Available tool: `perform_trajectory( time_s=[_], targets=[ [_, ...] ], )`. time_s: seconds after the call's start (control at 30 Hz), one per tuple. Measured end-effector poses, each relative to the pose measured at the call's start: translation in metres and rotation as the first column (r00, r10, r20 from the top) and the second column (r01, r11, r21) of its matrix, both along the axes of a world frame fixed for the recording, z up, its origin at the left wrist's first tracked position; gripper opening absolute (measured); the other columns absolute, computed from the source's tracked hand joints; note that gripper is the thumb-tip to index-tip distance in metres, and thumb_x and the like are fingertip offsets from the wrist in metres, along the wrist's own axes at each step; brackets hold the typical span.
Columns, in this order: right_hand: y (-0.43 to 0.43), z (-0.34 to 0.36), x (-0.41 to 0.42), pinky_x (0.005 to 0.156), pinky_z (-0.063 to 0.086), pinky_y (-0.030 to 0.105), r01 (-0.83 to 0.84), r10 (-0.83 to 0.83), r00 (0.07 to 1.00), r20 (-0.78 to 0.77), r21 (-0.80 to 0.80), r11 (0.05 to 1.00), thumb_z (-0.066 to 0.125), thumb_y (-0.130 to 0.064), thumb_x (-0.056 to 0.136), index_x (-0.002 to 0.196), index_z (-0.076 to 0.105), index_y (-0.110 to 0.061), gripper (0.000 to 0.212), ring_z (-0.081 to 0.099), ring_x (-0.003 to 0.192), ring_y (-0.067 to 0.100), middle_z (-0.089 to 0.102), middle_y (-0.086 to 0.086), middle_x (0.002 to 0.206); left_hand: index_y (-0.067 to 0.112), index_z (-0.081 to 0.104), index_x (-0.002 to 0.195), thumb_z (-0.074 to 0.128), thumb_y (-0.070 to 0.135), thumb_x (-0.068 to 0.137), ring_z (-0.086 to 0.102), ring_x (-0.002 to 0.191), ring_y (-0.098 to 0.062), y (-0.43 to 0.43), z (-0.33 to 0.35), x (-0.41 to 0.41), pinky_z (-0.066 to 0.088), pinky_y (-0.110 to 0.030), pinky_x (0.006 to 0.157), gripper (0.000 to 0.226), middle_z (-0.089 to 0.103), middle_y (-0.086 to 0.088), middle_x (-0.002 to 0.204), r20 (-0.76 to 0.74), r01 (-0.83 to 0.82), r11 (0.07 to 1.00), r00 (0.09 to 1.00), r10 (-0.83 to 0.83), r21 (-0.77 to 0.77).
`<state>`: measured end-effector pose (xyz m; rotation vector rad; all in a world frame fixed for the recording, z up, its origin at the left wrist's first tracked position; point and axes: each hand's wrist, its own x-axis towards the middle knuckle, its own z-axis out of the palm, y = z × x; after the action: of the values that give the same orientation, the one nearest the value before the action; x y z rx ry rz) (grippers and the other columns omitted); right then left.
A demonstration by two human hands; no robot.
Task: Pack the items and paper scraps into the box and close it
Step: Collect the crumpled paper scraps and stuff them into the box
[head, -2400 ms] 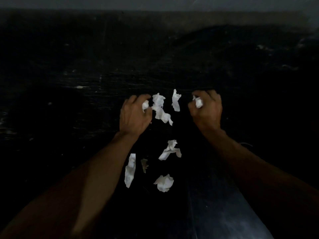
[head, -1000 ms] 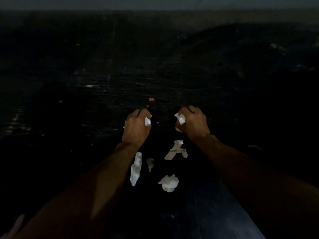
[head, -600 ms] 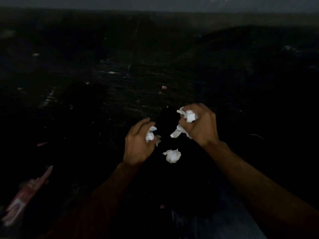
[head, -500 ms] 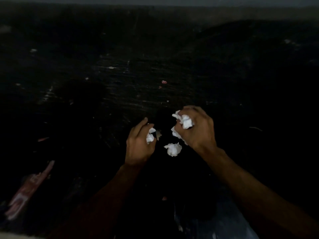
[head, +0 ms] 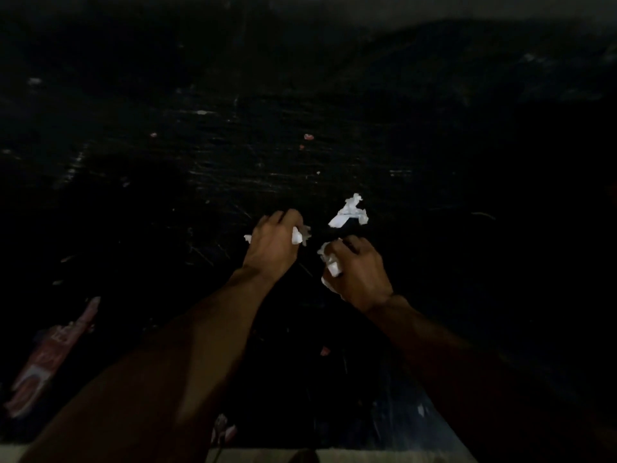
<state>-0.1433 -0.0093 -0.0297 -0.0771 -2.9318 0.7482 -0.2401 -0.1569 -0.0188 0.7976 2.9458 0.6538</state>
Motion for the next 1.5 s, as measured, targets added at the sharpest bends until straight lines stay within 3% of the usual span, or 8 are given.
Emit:
perform_trajectory(
  time_s=[0.23, 0.47, 0.67, 0.9, 1.07, 1.23, 1.37, 1.5],
  targets=[
    [0.065, 0.030, 0.008, 0.075, 0.038, 0.021, 0.418, -0.427, 0.904, -0.028, -0.154, 0.895, 0.079, -0.020, 0.069, 0.098, 0.067, -0.019, 0.032, 0.063, 0.091, 0.024, 0.066, 0.008, 0.101, 0.012, 0.065, 0.103, 0.072, 0.000, 0.067, 0.059, 0.106, -0.021, 0.062, 0.030, -0.001, 0.045, -0.025, 0.094, 0.039, 0.059, -0.008, 0.118, -0.018, 0.046, 0.907, 0.999, -0.043, 0.419],
    [0.099, 0.002, 0.014, 0.085, 0.049, 0.047, 0.357, -0.357, 0.934, 0.004, -0.006, 0.934, 0.063, -0.036, 0.078, 0.107, 0.069, -0.017, 0.035, 0.059, 0.097, 0.037, 0.063, 0.014, 0.108, 0.012, 0.058, 0.129, 0.067, 0.018, 0.082, 0.024, 0.143, -0.030, 0.097, -0.014, -0.018, 0.020, -0.049, 0.117, 0.048, 0.042, -0.007, 0.148, 0.037, 0.268, 0.963, 0.963, -0.267, -0.037],
    [0.106, -0.018, 0.023, 0.112, 0.023, 0.053, 0.221, -0.218, 0.974, -0.063, 0.053, 0.974, 0.061, -0.067, 0.074, 0.128, 0.058, -0.022, 0.070, 0.031, 0.140, 0.033, 0.041, 0.010, 0.147, 0.006, 0.062, 0.122, 0.067, 0.037, 0.083, 0.047, 0.129, -0.024, 0.095, -0.032, -0.021, 0.033, -0.030, 0.110, 0.050, 0.058, -0.010, 0.132, -0.107, 0.323, 0.942, 0.944, -0.313, 0.091],
    [0.125, -0.029, 0.015, 0.100, 0.043, 0.050, 0.139, -0.146, 0.975, -0.168, -0.054, 0.989, 0.061, -0.035, 0.081, 0.120, 0.065, -0.016, 0.043, 0.049, 0.124, 0.027, 0.060, 0.008, 0.128, 0.018, 0.069, 0.110, 0.055, 0.019, 0.083, 0.047, 0.100, -0.019, 0.094, -0.037, -0.023, 0.043, -0.027, 0.083, 0.030, 0.062, -0.005, 0.109, -0.217, 0.296, 0.947, 0.939, -0.266, 0.123],
    [0.110, -0.010, 0.015, 0.107, 0.035, 0.036, 0.260, -0.273, 0.961, -0.050, -0.189, 0.947, 0.056, -0.075, 0.071, 0.124, 0.060, -0.027, 0.071, 0.041, 0.125, 0.013, 0.055, -0.006, 0.129, 0.016, 0.067, 0.108, 0.070, 0.002, 0.068, 0.048, 0.100, -0.025, 0.095, -0.038, -0.021, 0.047, -0.034, 0.082, 0.042, 0.060, -0.008, 0.109, -0.168, 0.217, 0.972, 0.965, -0.200, 0.090],
    [0.084, -0.007, 0.000, 0.110, 0.026, 0.056, 0.458, -0.460, 0.888, -0.008, -0.073, 0.886, 0.036, -0.091, 0.065, 0.125, 0.055, -0.046, 0.077, 0.033, 0.135, 0.025, 0.042, -0.003, 0.146, 0.016, 0.069, 0.108, 0.071, 0.009, 0.072, 0.048, 0.099, -0.021, 0.092, -0.037, -0.021, 0.035, -0.021, 0.086, 0.037, 0.061, -0.006, 0.107, -0.138, 0.190, 0.972, 0.975, -0.172, 0.137],
    [0.075, -0.019, -0.014, 0.112, 0.013, 0.061, 0.486, -0.486, 0.873, 0.038, 0.021, 0.874, 0.044, -0.082, 0.069, 0.120, 0.058, -0.048, 0.063, 0.028, 0.137, 0.031, 0.039, -0.001, 0.149, 0.015, 0.068, 0.107, 0.057, 0.015, 0.079, 0.050, 0.099, -0.022, 0.090, -0.037, -0.023, 0.032, -0.017, 0.087, 0.030, 0.062, -0.006, 0.105, -0.146, 0.193, 0.970, 0.974, -0.172, 0.146],
    [0.081, -0.028, -0.023, 0.103, 0.036, 0.055, 0.444, -0.448, 0.890, -0.086, -0.058, 0.894, 0.055, -0.051, 0.076, 0.107, 0.069, -0.024, 0.044, 0.048, 0.125, 0.033, 0.059, 0.005, 0.130, 0.015, 0.068, 0.108, 0.058, 0.012, 0.080, 0.055, 0.098, -0.024, 0.087, -0.037, -0.024, 0.035, -0.019, 0.090, 0.030, 0.062, -0.006, 0.105, -0.100, 0.139, 0.969, 0.988, -0.121, 0.205]
  ],
)
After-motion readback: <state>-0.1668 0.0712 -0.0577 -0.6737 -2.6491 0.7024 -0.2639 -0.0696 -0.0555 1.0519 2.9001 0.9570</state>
